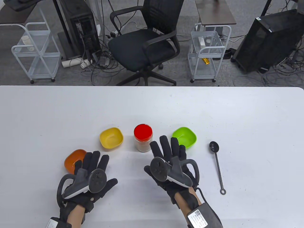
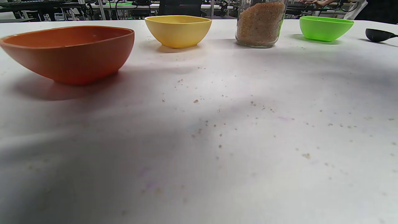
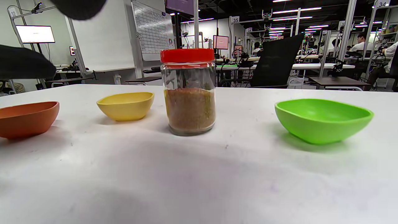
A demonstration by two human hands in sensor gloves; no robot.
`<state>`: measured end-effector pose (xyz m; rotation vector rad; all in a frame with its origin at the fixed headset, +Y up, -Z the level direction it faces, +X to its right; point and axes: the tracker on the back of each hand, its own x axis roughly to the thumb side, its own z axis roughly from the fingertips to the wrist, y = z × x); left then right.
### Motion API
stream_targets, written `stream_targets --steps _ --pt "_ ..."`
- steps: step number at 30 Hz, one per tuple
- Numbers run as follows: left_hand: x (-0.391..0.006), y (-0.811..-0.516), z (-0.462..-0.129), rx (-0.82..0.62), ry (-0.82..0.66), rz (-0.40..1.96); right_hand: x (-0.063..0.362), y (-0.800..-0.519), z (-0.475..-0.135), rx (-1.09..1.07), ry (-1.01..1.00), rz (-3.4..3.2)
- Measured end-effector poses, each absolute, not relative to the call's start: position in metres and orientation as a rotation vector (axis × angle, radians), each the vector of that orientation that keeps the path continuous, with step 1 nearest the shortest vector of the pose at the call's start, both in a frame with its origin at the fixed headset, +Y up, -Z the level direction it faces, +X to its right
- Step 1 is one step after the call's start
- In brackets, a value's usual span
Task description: Scoop brown sugar granules from jar into dishes
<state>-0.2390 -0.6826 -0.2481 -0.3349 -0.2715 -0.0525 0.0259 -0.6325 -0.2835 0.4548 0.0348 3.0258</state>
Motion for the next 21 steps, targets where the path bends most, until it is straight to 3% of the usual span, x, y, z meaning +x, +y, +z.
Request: stream_targets --steps 12,21 --pt "-0.249 -0.679 -0.244 -0.314 -0.237 -0.003 -0.014 -0.619 -0.347 0.508 0.058 3.056" --pt "-0.252 -0.681 -0.245 -0.343 -0.214 -0.001 -0.039 -0.634 -0.386 0.515 0.135 3.071"
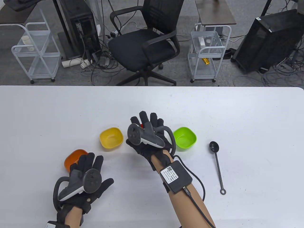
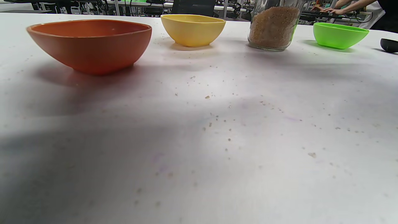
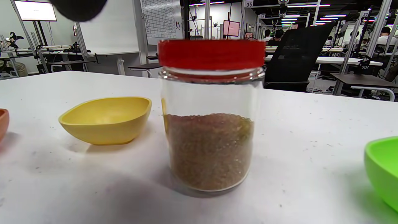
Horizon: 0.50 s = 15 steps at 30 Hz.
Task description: Scoop brown sugar granules from jar into dishes
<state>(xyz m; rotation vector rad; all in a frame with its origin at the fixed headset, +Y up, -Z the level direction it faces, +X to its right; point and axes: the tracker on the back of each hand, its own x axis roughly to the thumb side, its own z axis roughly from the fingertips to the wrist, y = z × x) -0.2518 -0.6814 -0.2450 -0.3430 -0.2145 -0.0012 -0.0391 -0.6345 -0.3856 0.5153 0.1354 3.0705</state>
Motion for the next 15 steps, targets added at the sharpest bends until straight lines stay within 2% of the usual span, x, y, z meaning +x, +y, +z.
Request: stream_targets --steps 8,15 --pt "-0.253 -0.684 -0.245 -0.363 -0.207 -0.004 -0.051 -0.661 -0.406 0.517 0.244 3.097" --pt "-0.253 -0.685 -0.245 -0.369 -0.207 -0.014 -0.054 -0.667 -0.409 0.499 0.067 3.167"
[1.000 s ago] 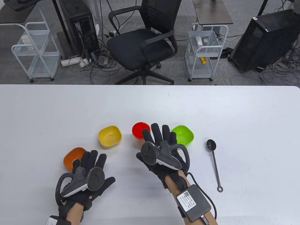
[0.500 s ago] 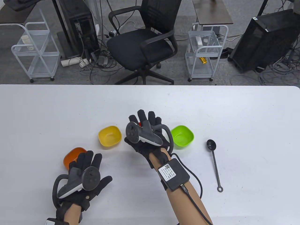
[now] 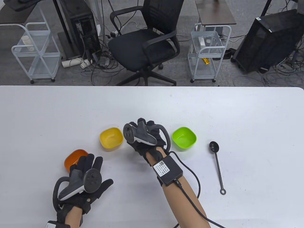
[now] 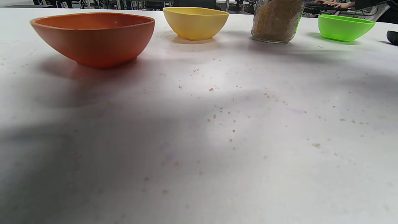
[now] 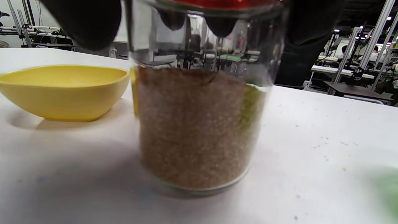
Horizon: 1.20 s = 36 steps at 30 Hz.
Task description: Scoop brown sugar granules from jar into dishes
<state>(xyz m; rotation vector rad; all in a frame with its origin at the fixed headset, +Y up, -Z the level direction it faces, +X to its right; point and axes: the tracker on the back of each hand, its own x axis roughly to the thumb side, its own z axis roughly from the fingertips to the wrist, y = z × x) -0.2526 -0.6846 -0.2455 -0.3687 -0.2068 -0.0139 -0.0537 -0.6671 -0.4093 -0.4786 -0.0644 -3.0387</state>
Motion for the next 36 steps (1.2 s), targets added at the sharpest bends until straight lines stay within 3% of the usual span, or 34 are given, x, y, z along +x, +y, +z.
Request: stream_targets --steps 10,19,36 --pt "-0.251 -0.686 -0.246 -0.387 -0.209 -0.028 -0.051 -0.67 -0.405 -0.512 0.238 -3.027" --pt "-0.257 -0.692 -0.254 -0.433 -0.168 -0.015 -0.047 -0.666 -0.392 -0.577 0.287 -3.022" --pt "-0.244 -0.698 -0.259 -0.47 -0.247 -0.068 -0.04 -0.654 -0.291 -0.849 0.341 -2.994"
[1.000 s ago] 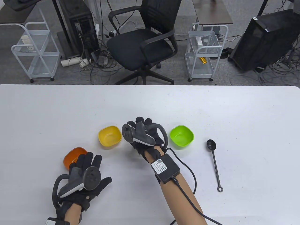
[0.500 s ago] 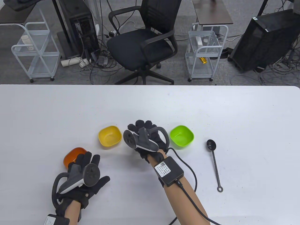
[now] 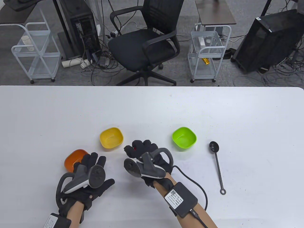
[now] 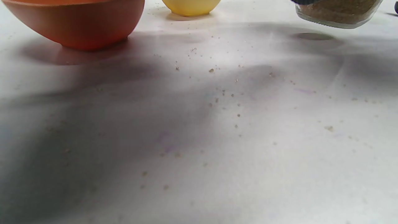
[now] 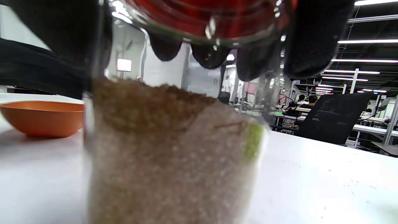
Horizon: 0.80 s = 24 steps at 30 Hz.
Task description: Scoop brown sugar granules from jar into dishes
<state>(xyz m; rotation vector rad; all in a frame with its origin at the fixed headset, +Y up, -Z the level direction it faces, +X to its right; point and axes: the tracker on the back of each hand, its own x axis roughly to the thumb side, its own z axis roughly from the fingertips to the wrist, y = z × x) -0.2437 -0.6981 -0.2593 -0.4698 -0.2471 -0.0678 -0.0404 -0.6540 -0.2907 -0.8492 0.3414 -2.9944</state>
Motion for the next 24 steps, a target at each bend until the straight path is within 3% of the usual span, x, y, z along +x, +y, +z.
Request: stream_targets --steps 8,24 --pt "-0.23 -0.699 -0.259 -0.477 -0.317 -0.076 -0.037 -0.662 -0.262 -0.864 0.347 -2.979" --pt "-0.228 -0.703 -0.261 -0.503 -0.344 -0.051 -0.043 -0.67 -0.258 -0.869 0.259 -2.937"
